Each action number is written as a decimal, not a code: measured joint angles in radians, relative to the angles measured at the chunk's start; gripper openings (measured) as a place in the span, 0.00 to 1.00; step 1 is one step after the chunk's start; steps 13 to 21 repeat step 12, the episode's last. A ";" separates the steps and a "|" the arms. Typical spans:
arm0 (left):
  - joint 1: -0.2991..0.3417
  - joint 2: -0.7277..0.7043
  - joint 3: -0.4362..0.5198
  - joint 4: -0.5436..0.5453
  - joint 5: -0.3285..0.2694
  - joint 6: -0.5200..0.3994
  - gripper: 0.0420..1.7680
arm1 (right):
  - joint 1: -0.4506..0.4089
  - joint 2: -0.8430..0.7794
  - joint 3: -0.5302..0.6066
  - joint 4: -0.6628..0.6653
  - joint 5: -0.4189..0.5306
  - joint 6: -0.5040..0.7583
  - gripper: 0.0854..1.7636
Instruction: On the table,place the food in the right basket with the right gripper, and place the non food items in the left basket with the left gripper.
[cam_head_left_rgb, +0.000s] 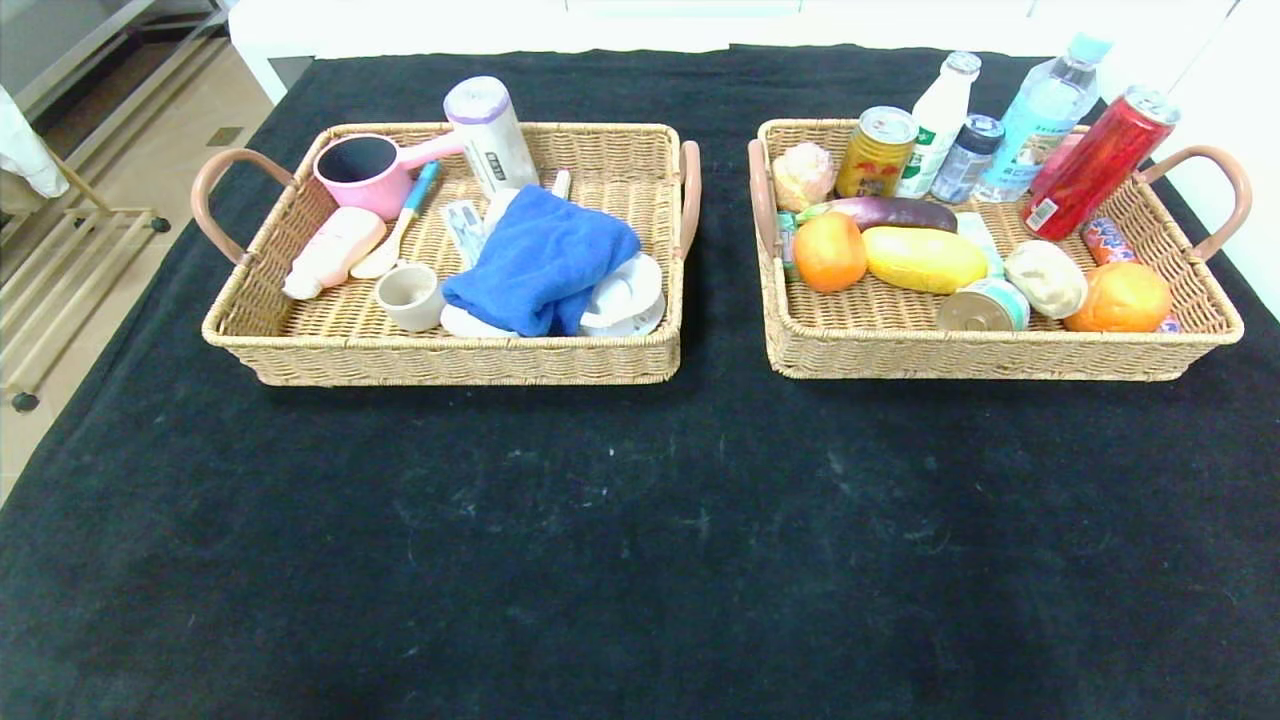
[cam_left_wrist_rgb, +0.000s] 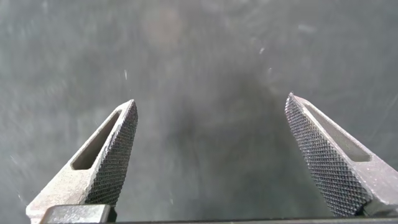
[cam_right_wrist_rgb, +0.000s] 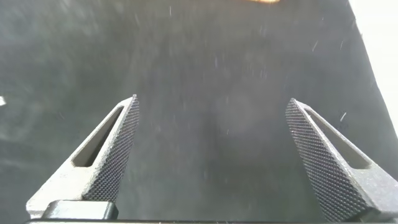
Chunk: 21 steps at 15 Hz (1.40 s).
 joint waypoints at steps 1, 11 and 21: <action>0.000 0.000 0.006 0.002 0.005 -0.015 0.97 | 0.000 0.000 0.007 0.036 -0.008 0.013 0.97; 0.000 0.000 0.051 -0.014 0.136 -0.103 0.97 | 0.000 0.000 0.012 0.069 -0.040 0.066 0.97; 0.000 0.000 0.051 -0.016 0.139 -0.121 0.97 | 0.000 0.000 0.012 0.071 -0.040 0.065 0.97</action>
